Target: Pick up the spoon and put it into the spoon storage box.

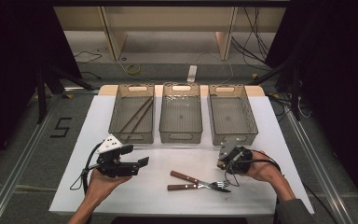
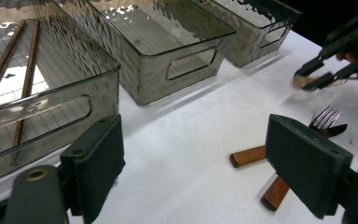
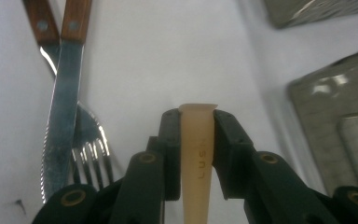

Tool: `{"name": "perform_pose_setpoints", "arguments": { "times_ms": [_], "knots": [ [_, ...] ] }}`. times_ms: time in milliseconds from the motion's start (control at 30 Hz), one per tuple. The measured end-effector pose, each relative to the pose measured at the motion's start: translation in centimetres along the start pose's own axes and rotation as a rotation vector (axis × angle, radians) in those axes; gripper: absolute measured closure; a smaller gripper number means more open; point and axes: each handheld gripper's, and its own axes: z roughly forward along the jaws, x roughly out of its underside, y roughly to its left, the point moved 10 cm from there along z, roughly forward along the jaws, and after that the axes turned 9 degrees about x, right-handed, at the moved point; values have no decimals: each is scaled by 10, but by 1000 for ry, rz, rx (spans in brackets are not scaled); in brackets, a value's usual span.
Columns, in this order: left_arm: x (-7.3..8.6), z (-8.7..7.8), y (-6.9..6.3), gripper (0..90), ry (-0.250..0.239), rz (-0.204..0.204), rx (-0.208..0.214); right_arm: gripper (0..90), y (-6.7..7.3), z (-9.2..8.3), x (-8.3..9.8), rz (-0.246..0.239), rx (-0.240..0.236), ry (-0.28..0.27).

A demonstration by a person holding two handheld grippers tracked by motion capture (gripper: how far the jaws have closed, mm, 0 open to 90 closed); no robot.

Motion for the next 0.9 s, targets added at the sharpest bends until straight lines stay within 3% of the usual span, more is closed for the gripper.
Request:
{"name": "perform_pose_setpoints", "arguments": {
  "times_ms": [133, 400, 500, 700, 900],
  "knots": [
    [0, 0, 1, 191, -3, -3, -1, 747, -14, -13, -13, 65, 31, -85],
    [-1, -1, 0, 187, -9, 0, 3, 746, -41, -33, -48, 248, 70, -244],
    [-1, -1, 0, 185, -11, 2, 3, 746, -47, -37, -60, 260, 99, -279],
    [-2, -1, 0, 179, -14, 5, 4, 746, -55, -39, -86, 295, 114, -349],
    [-2, -1, 0, 179, -15, 7, 1, 745, -63, -36, -108, 326, 112, -370]
  ]
}}
